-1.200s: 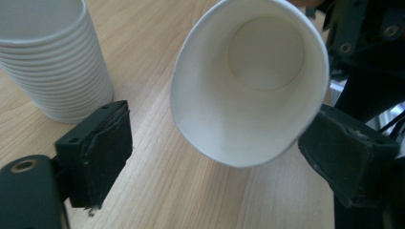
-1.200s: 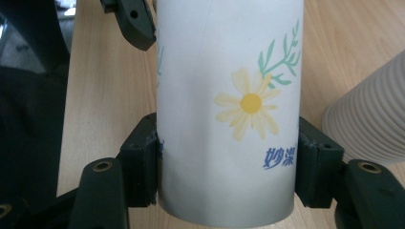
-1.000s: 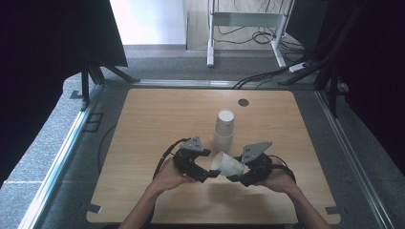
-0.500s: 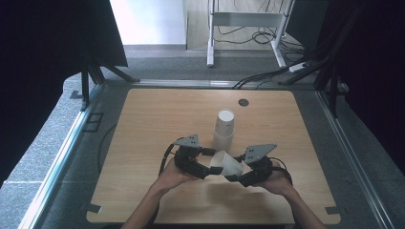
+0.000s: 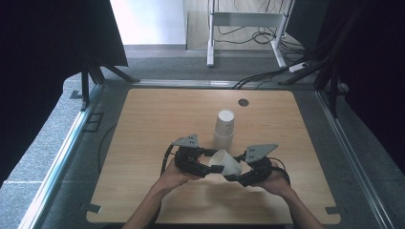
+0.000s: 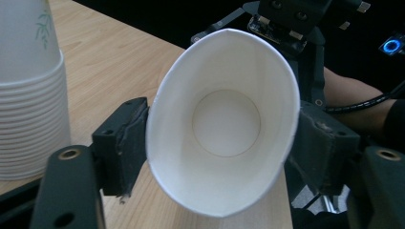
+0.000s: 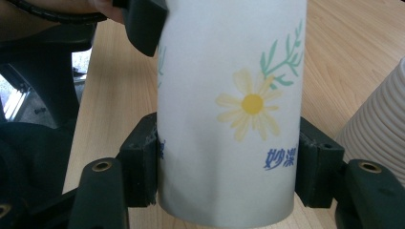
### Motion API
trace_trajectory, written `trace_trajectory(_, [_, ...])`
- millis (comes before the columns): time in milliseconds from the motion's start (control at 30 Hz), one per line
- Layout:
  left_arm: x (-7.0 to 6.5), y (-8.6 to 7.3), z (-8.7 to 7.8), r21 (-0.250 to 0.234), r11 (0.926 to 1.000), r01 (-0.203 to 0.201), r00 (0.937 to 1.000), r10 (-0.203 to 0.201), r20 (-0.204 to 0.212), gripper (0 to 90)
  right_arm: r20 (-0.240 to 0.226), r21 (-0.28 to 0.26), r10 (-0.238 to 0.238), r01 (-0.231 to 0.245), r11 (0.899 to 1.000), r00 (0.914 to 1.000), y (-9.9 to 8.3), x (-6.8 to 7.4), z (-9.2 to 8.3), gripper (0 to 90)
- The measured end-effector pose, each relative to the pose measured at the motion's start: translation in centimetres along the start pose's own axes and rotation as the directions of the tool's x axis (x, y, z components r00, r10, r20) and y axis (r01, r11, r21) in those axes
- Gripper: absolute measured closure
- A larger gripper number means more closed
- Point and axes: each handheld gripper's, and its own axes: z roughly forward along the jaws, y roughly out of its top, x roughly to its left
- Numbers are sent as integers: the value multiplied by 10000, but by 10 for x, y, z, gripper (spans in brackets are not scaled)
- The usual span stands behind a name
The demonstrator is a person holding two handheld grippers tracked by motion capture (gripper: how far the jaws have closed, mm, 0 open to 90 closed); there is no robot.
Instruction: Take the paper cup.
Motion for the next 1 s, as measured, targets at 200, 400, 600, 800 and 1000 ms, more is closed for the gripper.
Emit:
trace_trajectory(200, [-3, 3, 0, 340, 9990, -289, 9990, 300, -318, 330, 12, 201, 26, -26, 9998, 10000, -2, -2, 4, 356])
trace_trajectory(400, [-6, 10, 2, 832, 9946, -616, 9954, 674, -681, 345, 183, 324, 198, -204, 9993, 9996, -2, -3, 7, 306])
trace_trajectory(600, [-10, 18, 2, 1300, 9877, -864, 9892, 1006, -1063, 346, 470, 460, 363, -385, 9982, 9982, -2, -4, 6, 201])
trace_trajectory(800, [-12, 26, 2, 1932, 9754, -1062, 9799, 1357, -1464, 346, 764, 589, 403, -449, 9973, 9963, -3, -6, 4, 181])
trace_trajectory(1000, [-13, 32, 0, 2613, 9581, -1170, 9654, 1714, -1964, 345, 1005, 621, 455, -519, 9967, 9939, -6, -8, 0, 179])
